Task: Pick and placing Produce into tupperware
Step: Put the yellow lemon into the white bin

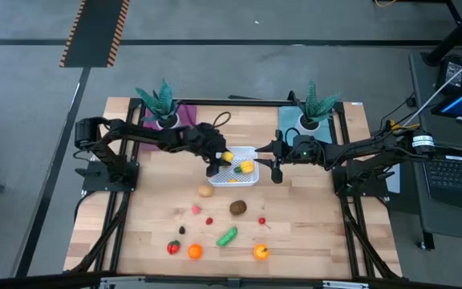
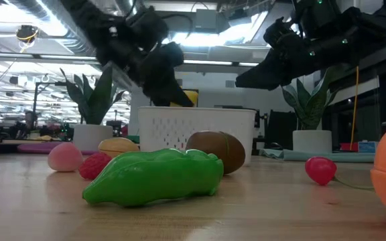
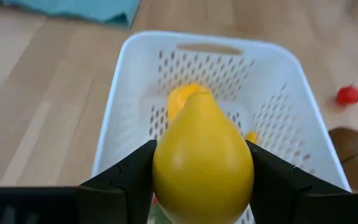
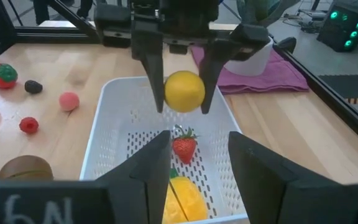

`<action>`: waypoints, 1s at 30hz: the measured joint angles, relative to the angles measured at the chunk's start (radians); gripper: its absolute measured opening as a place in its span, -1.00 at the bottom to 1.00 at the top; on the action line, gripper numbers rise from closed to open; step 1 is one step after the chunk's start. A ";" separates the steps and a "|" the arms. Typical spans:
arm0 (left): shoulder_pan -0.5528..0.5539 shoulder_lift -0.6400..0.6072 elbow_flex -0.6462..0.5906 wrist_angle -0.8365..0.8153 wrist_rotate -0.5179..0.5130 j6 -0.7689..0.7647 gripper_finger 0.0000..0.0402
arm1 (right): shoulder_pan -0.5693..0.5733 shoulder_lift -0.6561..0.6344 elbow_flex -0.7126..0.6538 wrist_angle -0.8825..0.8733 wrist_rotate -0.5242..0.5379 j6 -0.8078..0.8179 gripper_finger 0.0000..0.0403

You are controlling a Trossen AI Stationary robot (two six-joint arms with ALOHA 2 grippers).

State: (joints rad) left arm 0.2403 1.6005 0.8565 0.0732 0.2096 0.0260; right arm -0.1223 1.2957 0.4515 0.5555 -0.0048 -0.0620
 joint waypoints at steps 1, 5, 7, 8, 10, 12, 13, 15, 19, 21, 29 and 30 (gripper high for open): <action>-0.001 0.000 0.026 -0.052 -0.003 0.008 -0.02 | 0.000 0.000 0.000 0.000 0.000 0.000 -0.19; -0.001 0.000 0.137 -0.274 -0.014 0.031 -0.02 | 0.000 0.000 0.000 -0.004 0.000 -0.001 -0.19; -0.007 0.000 0.181 -0.368 -0.045 0.038 -0.02 | 0.000 0.000 0.000 -0.010 0.000 -0.002 -0.19; -0.012 0.000 0.200 -0.406 -0.066 0.042 -0.02 | 0.000 0.000 0.000 -0.014 0.000 -0.002 -0.19; -0.022 0.000 0.235 -0.470 -0.097 0.056 -0.02 | 0.000 0.000 0.000 -0.022 0.000 -0.003 -0.19; -0.032 0.000 0.260 -0.505 -0.108 0.057 -0.02 | 0.000 0.000 0.000 -0.024 0.000 -0.002 -0.19; -0.036 0.000 0.264 -0.508 -0.113 0.058 -0.02 | 0.000 0.000 0.000 -0.025 0.000 -0.002 -0.19; -0.042 0.000 0.266 -0.511 -0.114 0.058 -0.02 | 0.000 0.000 0.000 -0.026 0.000 -0.003 -0.19; -0.047 0.000 0.266 -0.513 -0.116 0.058 -0.02 | 0.000 0.000 0.000 -0.026 0.000 -0.003 -0.19; -0.047 0.000 0.266 -0.512 -0.117 0.055 -0.02 | 0.000 0.000 0.000 -0.026 0.000 -0.002 -0.19; -0.052 0.034 0.258 -0.490 -0.117 0.047 -0.02 | 0.000 0.000 0.000 -0.028 0.000 0.000 -0.19; -0.052 0.041 0.257 -0.487 -0.117 0.047 -0.02 | 0.000 0.000 0.000 -0.030 0.000 0.000 -0.19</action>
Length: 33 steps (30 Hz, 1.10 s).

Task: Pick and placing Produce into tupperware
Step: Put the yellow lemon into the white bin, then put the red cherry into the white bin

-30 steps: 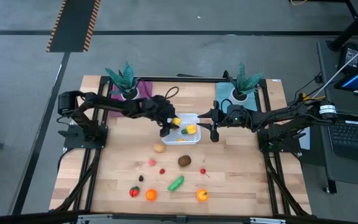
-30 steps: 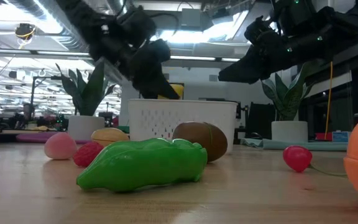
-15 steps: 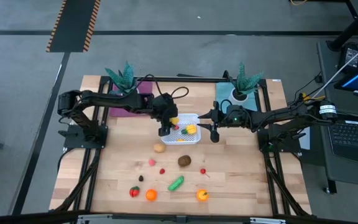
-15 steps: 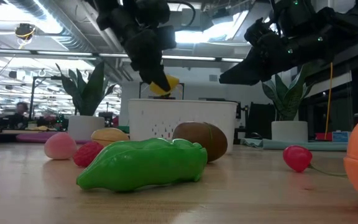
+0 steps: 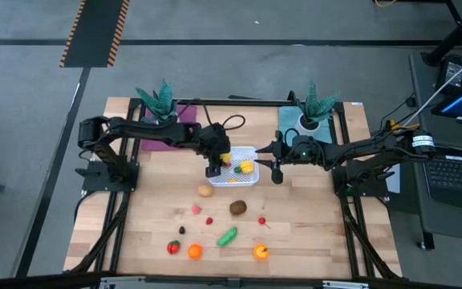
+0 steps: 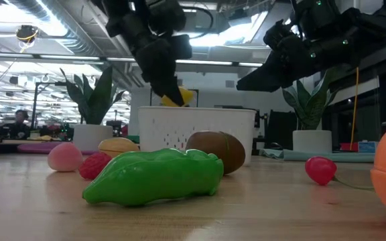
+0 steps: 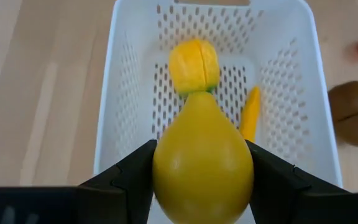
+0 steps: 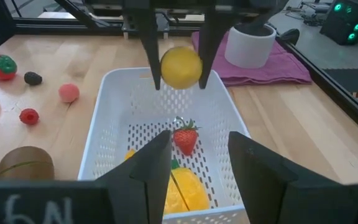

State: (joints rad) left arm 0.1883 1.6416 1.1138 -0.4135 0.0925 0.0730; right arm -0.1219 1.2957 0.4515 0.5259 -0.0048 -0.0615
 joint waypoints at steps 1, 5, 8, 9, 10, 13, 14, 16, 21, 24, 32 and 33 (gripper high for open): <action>0.000 0.007 0.000 0.013 0.000 0.000 -0.02 | 0.000 0.000 0.000 -0.004 0.000 0.001 -0.19; 0.000 0.028 0.000 0.019 0.000 0.000 -0.02 | 0.000 0.000 0.000 -0.012 0.000 0.001 -0.19; -0.002 0.048 0.000 0.029 0.000 -0.001 -0.02 | 0.000 0.000 0.000 -0.015 0.000 0.001 -0.19; -0.002 0.056 0.000 0.026 0.000 -0.001 -0.02 | 0.000 0.000 0.000 -0.015 0.000 0.001 -0.19; -0.003 0.066 0.000 0.026 -0.001 -0.001 -0.02 | 0.000 0.000 0.000 -0.015 0.000 0.000 -0.19; -0.006 0.091 0.000 0.027 -0.014 -0.001 -0.02 | 0.000 0.000 0.000 -0.016 0.000 0.000 -0.19; -0.006 0.099 0.000 0.027 -0.022 -0.001 -0.02 | 0.000 0.000 0.000 -0.015 0.000 0.001 -0.19; -0.006 0.109 0.000 0.025 -0.024 0.000 -0.02 | 0.000 0.000 0.000 -0.017 0.000 0.000 -0.19; -0.005 0.113 0.000 0.025 -0.025 0.007 0.04 | 0.000 0.000 0.000 -0.021 0.000 0.000 -0.19; -0.005 0.113 0.000 0.025 -0.025 0.010 0.12 | 0.000 0.000 0.000 -0.021 0.000 0.000 -0.19; -0.005 0.113 0.000 0.017 -0.027 0.009 0.11 | 0.000 0.000 0.000 -0.021 0.000 0.000 -0.19; -0.006 0.113 0.000 0.013 -0.032 0.009 0.11 | 0.000 0.000 0.000 -0.021 0.000 0.000 -0.19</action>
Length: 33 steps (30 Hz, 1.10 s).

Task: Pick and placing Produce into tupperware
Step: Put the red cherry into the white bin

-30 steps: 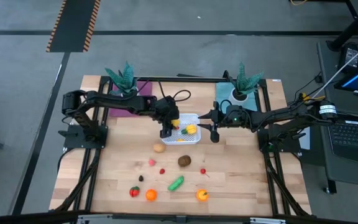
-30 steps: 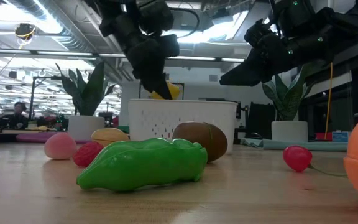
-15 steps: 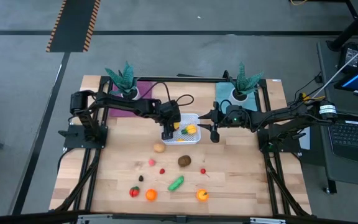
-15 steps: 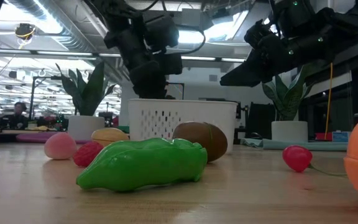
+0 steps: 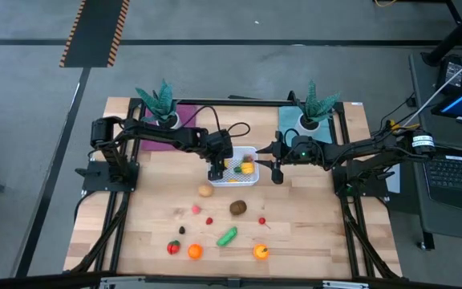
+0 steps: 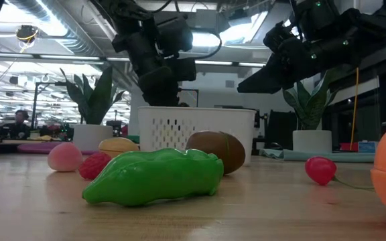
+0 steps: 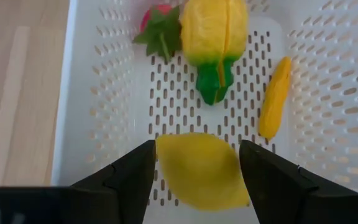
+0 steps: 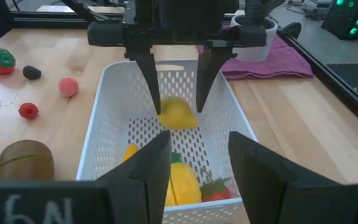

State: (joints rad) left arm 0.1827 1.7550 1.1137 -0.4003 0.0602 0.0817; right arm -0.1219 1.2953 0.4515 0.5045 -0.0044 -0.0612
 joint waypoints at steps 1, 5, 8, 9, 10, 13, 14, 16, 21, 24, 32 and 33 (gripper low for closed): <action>0.000 0.000 0.000 -0.004 -0.004 0.000 0.11 | 0.000 0.000 0.000 0.000 0.000 0.000 -0.19; 0.000 0.000 0.000 -0.008 -0.005 0.000 0.11 | 0.000 0.000 0.000 -0.003 0.000 0.000 -0.19; 0.000 0.000 0.000 -0.009 -0.005 0.000 0.11 | 0.000 0.000 0.000 -0.006 0.000 0.000 -0.19; 0.000 0.000 0.000 -0.010 -0.005 -0.001 0.11 | 0.000 0.000 0.000 -0.005 0.000 0.000 -0.19; 0.000 0.000 0.000 -0.011 -0.005 -0.005 0.11 | 0.000 0.000 0.000 -0.005 0.000 0.000 -0.19; 0.000 -0.017 0.000 -0.023 -0.005 -0.028 0.11 | 0.000 0.000 0.000 -0.005 0.002 0.003 -0.19; -0.001 -0.028 0.000 -0.020 -0.005 -0.028 0.11 | 0.000 0.000 0.000 -0.004 0.002 0.003 -0.19; -0.006 -0.063 -0.001 -0.025 -0.005 -0.027 0.12 | 0.000 0.000 0.000 0.003 0.002 0.004 -0.19; -0.011 -0.185 -0.001 -0.009 -0.004 -0.019 0.12 | 0.000 0.000 0.000 0.040 0.003 0.026 -0.19; -0.025 -0.250 -0.025 0.025 -0.006 -0.019 0.12 | 0.003 -0.001 0.000 0.047 0.003 0.030 -0.19; -0.109 -0.472 -0.372 0.383 -0.009 -0.089 0.12 | 0.028 -0.001 0.000 0.030 0.008 0.008 -0.19; -0.122 -0.510 -0.417 0.433 -0.013 -0.097 0.12 | 0.029 -0.002 0.000 0.027 0.010 0.005 -0.19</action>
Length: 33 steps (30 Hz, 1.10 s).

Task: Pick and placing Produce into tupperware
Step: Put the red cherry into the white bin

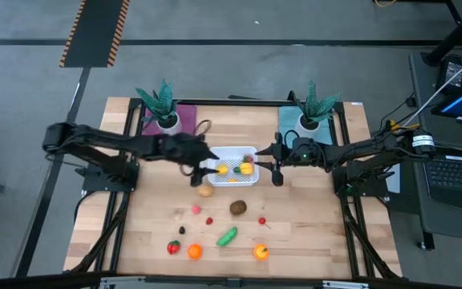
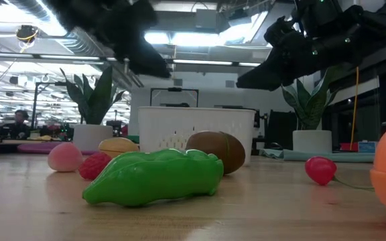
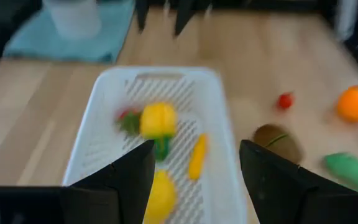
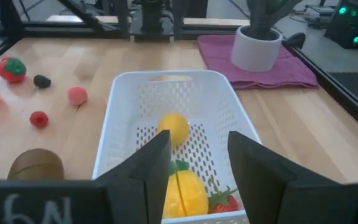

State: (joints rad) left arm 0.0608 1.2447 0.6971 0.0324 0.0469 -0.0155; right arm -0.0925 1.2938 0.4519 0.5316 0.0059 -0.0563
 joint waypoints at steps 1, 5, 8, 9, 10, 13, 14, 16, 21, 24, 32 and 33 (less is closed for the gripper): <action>-0.014 -0.037 -0.042 0.050 -0.008 -0.005 0.12 | 0.002 0.000 0.000 -0.001 0.000 0.000 -0.19; -0.063 -0.188 -0.182 0.147 -0.043 -0.013 0.12 | 0.022 -0.010 0.000 -0.003 0.003 -0.002 -0.19; -0.097 -0.303 -0.253 0.153 -0.082 -0.037 0.12 | 0.031 -0.040 0.000 -0.018 0.000 -0.007 -0.19; -0.108 -0.336 -0.271 0.152 -0.097 -0.042 0.12 | 0.030 -0.053 0.000 -0.020 0.000 -0.009 -0.19; -0.121 -0.371 -0.291 0.153 -0.111 -0.045 0.12 | 0.030 -0.073 0.000 -0.036 0.001 -0.010 -0.19; -0.162 -0.461 -0.346 0.166 -0.135 -0.057 0.12 | 0.029 -0.143 -0.032 -0.040 0.001 -0.013 -0.19; -0.175 -0.484 -0.364 0.166 -0.140 -0.059 0.12 | 0.029 -0.175 -0.058 -0.035 0.001 -0.013 -0.19; -0.198 -0.520 -0.397 0.164 -0.159 -0.072 0.12 | 0.029 -0.252 -0.114 -0.019 0.001 0.000 -0.19; -0.243 -0.558 -0.444 0.166 -0.247 -0.106 0.12 | 0.060 -0.433 -0.226 -0.020 0.003 0.059 -0.19; -0.252 -0.560 -0.454 0.163 -0.284 -0.106 0.12 | 0.095 -0.485 -0.243 -0.104 0.007 0.087 -0.19; -0.256 -0.559 -0.454 0.173 -0.292 -0.106 0.12 | 0.212 -0.494 -0.193 -0.247 0.175 0.150 -0.19; -0.258 -0.559 -0.454 0.173 -0.292 -0.106 0.12 | 0.233 -0.493 -0.183 -0.288 0.216 0.164 -0.19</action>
State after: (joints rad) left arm -0.1974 0.6853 0.2428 0.2058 -0.2447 -0.1215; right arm 0.1405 0.8005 0.2690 0.2434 0.2218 0.1080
